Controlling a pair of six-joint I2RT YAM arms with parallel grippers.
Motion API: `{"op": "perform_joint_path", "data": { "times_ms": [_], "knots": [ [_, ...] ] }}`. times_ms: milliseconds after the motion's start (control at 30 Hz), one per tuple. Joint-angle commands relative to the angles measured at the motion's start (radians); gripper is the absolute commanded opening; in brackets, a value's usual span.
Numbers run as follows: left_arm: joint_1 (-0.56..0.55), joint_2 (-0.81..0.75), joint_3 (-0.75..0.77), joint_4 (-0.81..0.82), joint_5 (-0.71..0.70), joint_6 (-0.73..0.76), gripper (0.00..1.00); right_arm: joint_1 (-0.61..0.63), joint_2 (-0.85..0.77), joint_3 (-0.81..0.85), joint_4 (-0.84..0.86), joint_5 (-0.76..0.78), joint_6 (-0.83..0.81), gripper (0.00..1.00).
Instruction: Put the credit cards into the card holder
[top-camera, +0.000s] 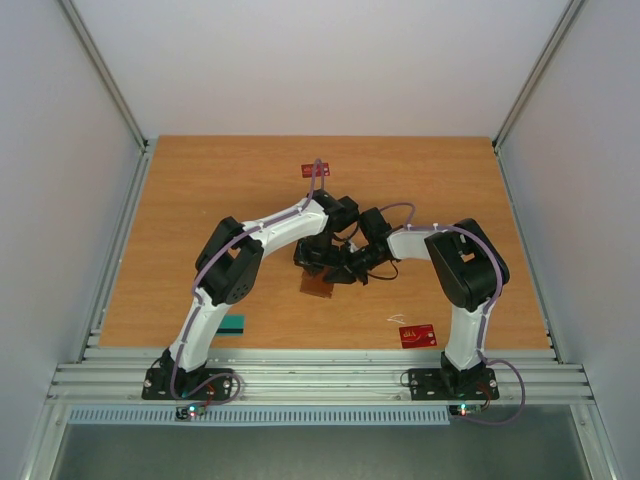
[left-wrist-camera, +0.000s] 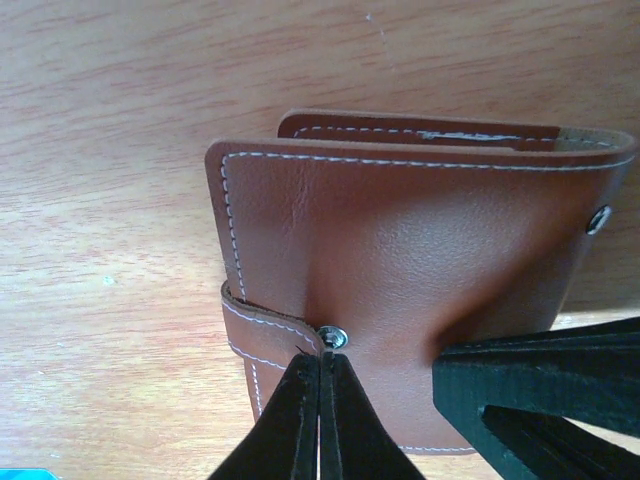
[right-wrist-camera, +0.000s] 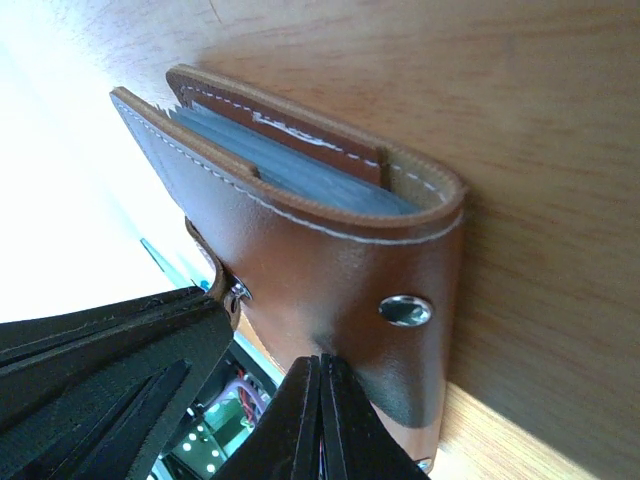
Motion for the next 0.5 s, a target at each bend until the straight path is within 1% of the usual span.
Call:
{"op": "perform_joint_path", "data": {
  "times_ms": [0, 467],
  "knots": [
    [-0.008, 0.027, 0.041, 0.003, -0.02, 0.008, 0.0, -0.003, 0.125, -0.059, -0.127, 0.201, 0.064, 0.04],
    [-0.004, 0.027, 0.049, 0.015, 0.016, 0.001, 0.0, -0.002, 0.132, -0.048, -0.135, 0.201, 0.058, 0.04]
  ]
}}
